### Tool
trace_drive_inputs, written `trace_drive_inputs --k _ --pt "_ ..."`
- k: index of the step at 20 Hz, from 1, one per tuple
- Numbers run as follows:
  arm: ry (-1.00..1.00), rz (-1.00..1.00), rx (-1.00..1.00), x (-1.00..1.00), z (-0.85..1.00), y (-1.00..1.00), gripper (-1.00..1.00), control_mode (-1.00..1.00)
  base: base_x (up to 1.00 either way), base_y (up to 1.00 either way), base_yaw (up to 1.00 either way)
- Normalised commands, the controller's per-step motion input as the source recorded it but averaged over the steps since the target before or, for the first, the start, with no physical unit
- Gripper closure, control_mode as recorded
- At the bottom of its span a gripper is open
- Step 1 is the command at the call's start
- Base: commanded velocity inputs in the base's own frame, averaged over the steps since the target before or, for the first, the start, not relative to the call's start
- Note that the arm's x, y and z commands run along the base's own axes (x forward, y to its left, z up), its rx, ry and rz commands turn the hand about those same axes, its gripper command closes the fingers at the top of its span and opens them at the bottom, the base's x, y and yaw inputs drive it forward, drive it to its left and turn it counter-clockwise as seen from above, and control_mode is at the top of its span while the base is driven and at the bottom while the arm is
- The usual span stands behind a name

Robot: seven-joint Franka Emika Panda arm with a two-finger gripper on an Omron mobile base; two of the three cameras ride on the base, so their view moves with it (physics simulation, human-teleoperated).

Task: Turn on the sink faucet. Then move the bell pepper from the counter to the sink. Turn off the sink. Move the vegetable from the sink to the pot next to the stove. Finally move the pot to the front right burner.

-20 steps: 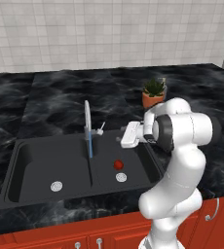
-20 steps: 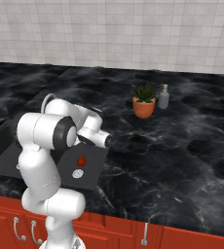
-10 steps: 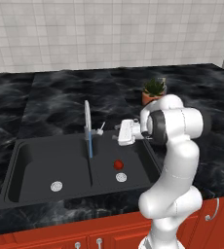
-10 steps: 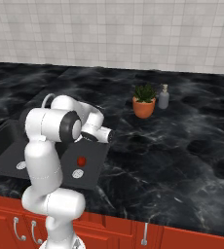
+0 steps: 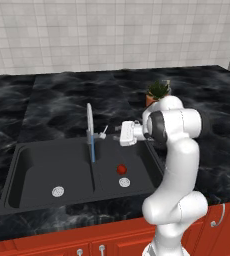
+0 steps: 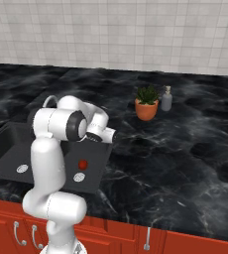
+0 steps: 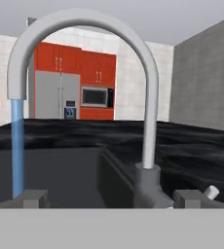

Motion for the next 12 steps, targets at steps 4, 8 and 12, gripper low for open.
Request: trace_drive_inputs --k 4,8,12 --pt "0.03 0.00 0.04 0.19 0.00 0.00 -1.00 -1.00 0.00 0.00 0.00" --pt "0.02 0.00 0.03 0.17 0.00 0.00 -1.00 -1.00 0.00 0.00 0.00" --pt "0.03 0.00 0.01 0.13 0.00 0.00 -1.00 -1.00 0.00 0.00 0.00"
